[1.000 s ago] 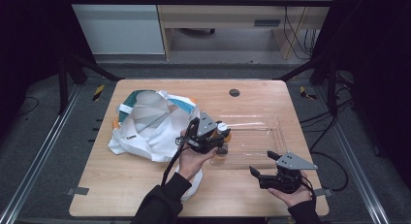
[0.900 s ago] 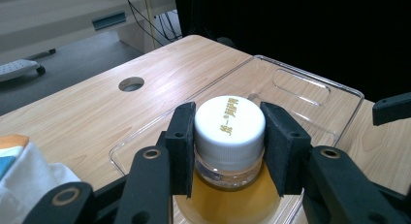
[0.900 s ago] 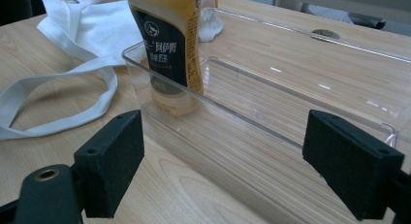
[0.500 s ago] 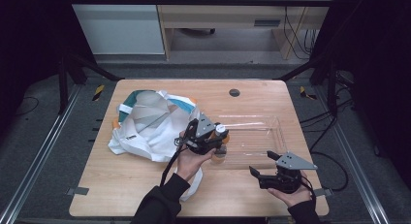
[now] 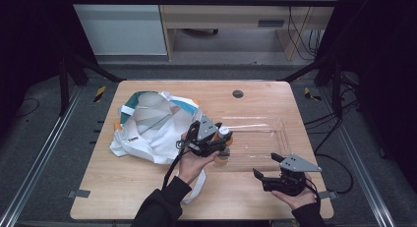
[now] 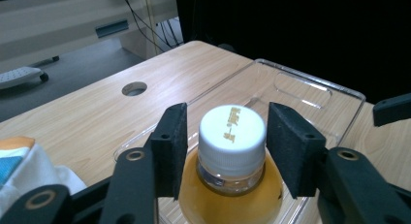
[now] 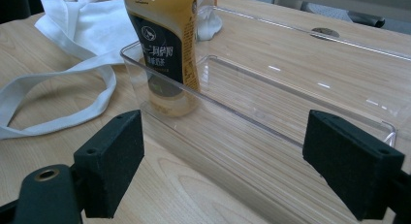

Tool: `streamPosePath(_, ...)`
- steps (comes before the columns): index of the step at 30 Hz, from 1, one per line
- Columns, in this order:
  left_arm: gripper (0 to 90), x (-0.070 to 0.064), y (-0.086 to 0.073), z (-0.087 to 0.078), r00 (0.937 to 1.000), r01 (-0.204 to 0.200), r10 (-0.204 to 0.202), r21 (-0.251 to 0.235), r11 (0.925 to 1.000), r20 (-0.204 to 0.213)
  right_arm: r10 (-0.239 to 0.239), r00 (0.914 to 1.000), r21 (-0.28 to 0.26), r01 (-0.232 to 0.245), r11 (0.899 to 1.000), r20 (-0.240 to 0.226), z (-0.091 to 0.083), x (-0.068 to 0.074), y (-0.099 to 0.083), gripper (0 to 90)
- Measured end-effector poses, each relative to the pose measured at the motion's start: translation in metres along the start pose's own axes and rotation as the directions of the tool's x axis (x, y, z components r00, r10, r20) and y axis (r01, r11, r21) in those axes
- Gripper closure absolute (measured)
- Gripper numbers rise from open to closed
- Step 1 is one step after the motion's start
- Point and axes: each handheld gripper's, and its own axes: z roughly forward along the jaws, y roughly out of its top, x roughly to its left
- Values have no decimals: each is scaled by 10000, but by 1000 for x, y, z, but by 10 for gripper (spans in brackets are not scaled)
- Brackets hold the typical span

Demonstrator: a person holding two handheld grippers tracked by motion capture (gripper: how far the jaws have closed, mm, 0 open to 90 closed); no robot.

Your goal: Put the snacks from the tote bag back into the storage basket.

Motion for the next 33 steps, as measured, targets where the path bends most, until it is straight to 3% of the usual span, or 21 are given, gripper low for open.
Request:
streamPosePath(9, 404, 4, 3, -26, 9995, -290, 288, 180, 9994, 136, 81, 10000, 3, -81, 10000, 47, 0, 0, 0, 149)
streamPosePath(16, 371, 18, -9, -50, 9997, -258, 257, 325, 9991, 35, 131, 9999, 20, -132, 9999, 84, 0, -1, 0, 146)
streamPosePath(19, 355, 25, -18, -62, 9999, -108, 109, 387, 9992, -24, 150, 9998, 25, -151, 9999, 109, -1, -1, 0, 144)
streamPosePath(26, 335, 38, -48, -87, 9981, -21, 68, 763, 9971, -614, 169, 9998, 36, -170, 9998, 122, -1, -1, -1, 141)
streamPosePath(33, 325, 44, -67, -107, 9958, 218, -161, 634, 9977, -897, 137, 9998, 85, -138, 9999, 152, 0, 0, -1, 138)
